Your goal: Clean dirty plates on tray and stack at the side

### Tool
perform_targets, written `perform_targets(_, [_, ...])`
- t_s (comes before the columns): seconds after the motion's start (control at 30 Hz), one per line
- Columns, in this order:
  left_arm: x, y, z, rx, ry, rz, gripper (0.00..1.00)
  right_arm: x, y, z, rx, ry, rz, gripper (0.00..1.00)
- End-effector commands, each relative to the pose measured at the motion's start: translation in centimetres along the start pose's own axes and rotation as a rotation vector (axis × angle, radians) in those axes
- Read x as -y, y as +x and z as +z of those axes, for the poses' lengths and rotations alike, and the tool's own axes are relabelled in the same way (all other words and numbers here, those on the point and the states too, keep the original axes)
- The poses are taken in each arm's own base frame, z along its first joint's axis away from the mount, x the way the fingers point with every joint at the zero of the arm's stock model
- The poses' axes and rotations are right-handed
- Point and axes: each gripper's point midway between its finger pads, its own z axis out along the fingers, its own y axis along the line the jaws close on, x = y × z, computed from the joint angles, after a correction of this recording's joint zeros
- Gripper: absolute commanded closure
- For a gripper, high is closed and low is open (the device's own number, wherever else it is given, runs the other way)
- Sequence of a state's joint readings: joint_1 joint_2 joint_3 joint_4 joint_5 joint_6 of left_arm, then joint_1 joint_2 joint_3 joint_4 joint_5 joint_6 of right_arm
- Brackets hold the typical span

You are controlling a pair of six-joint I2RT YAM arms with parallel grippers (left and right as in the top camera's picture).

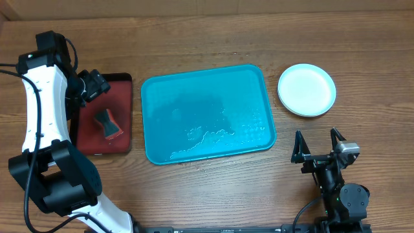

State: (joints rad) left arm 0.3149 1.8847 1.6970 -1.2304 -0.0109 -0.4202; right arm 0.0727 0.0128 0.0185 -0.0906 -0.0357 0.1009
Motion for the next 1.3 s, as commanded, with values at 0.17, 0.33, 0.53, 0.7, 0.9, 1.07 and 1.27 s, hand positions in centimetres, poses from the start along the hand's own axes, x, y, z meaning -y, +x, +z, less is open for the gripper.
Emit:
perform_targets(0.17, [0.02, -0.41, -0.77, 0.022, 0.014, -0.016, 0.0, 0.18, 0.11, 0.01, 0.007, 0.008, -0.042, 0.0])
perform_targets(0.33, [0.02, -0.41, -0.77, 0.022, 0.014, -0.016, 0.0, 0.21, 0.1, 0.01, 0.008, 0.01, -0.019, 0.0])
perform_targets(0.53, [0.02, -0.41, -0.77, 0.022, 0.014, -0.016, 0.01, 0.21, 0.1, 0.01, 0.008, 0.009, -0.019, 0.0])
perform_targets(0.7, [0.02, -0.41, -0.77, 0.022, 0.014, -0.015, 0.0, 0.21, 0.1, 0.01, 0.008, 0.009, -0.019, 0.0])
perform_targets(0.9, [0.02, -0.41, -0.77, 0.022, 0.014, -0.016, 0.0, 0.2, 0.09, 0.01, 0.008, 0.009, -0.019, 0.0])
perform_targets(1.07, [0.02, -0.41, -0.76, 0.022, 0.014, -0.016, 0.0, 0.2, 0.09, 0.01, 0.008, 0.009, -0.019, 0.0])
perform_targets(1.27, [0.01, -0.4, -0.69, 0.02, 0.012, -0.016, 0.0, 0.2, 0.09, 0.01, 0.008, 0.009, -0.019, 0.0])
